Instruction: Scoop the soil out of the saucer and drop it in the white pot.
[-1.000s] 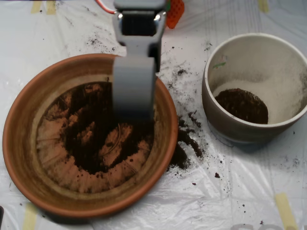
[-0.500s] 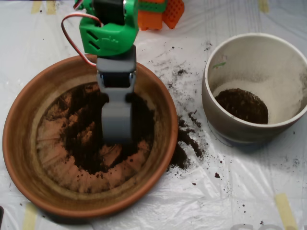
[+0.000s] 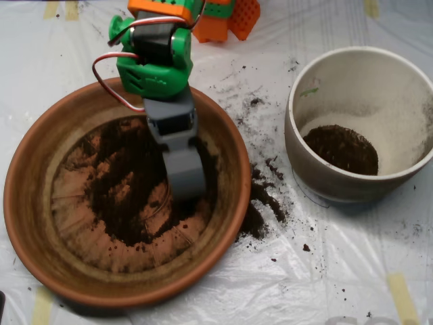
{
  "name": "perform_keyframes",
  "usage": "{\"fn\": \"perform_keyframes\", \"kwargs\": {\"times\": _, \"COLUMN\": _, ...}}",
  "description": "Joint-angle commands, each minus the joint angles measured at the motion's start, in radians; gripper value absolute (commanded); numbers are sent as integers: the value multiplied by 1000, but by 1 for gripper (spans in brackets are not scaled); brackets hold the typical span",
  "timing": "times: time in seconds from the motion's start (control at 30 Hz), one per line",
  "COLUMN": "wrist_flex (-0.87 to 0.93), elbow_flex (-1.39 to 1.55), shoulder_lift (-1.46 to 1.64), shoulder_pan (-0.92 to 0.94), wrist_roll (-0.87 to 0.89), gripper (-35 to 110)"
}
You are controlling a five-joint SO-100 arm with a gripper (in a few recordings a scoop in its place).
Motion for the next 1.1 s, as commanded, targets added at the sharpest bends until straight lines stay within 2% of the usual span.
{"fn": "perform_keyframes", "kwargs": {"times": 0.0, "wrist_flex": 17, "elbow_flex": -6, "shoulder_lift": 34, "shoulder_pan": -25, "wrist_roll": -15, "gripper": 43}}
{"fn": "perform_keyframes", "kwargs": {"times": 0.2, "wrist_flex": 117, "elbow_flex": -81, "shoulder_lift": -34, "shoulder_pan": -100, "wrist_roll": -20, "gripper": 43}}
{"fn": "perform_keyframes", "kwargs": {"times": 0.63, "wrist_flex": 97, "elbow_flex": -233, "shoulder_lift": -230, "shoulder_pan": -84, "wrist_roll": -29, "gripper": 42}}
{"fn": "perform_keyframes", "kwargs": {"times": 0.8, "wrist_flex": 94, "elbow_flex": -187, "shoulder_lift": -190, "shoulder_pan": -78, "wrist_roll": -97, "gripper": 35}}
{"fn": "perform_keyframes", "kwargs": {"times": 1.07, "wrist_flex": 67, "elbow_flex": -23, "shoulder_lift": -31, "shoulder_pan": -64, "wrist_roll": -179, "gripper": 33}}
